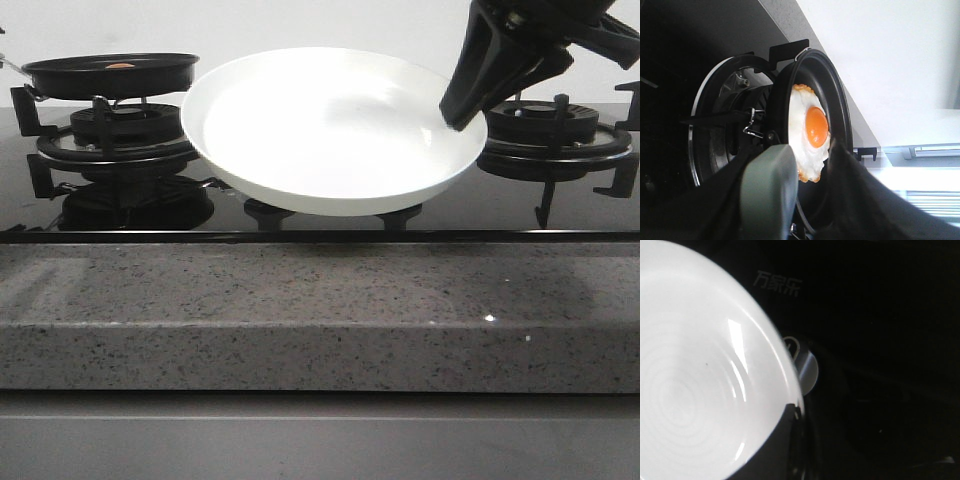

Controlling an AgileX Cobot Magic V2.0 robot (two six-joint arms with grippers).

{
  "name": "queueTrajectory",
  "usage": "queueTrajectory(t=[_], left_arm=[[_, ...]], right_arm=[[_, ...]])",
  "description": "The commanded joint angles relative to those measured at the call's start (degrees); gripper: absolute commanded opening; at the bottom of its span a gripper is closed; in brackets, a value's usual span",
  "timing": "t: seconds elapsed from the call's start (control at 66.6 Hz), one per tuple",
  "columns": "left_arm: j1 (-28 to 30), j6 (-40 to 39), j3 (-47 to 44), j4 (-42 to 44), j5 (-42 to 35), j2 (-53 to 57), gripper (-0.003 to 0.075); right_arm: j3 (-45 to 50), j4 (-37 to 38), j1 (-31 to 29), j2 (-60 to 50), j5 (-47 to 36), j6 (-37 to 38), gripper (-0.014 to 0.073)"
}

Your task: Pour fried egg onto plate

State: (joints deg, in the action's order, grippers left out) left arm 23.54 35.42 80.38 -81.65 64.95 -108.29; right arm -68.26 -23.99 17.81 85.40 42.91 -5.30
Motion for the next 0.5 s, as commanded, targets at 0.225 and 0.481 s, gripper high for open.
queueTrajectory(t=[0.225,0.481], left_arm=[[-0.2,0.4,1.8,-4.2,3.8,2.8,0.0111],[-0.2,0.4,2.7,-4.3,5.6,2.8,-0.002]], right_arm=[[-1.5,-1.8,-0.2,-1.9,-2.4,-0.3,-0.0057],[-1.5,-1.8,-0.2,-1.9,-2.4,-0.3,-0.0057]])
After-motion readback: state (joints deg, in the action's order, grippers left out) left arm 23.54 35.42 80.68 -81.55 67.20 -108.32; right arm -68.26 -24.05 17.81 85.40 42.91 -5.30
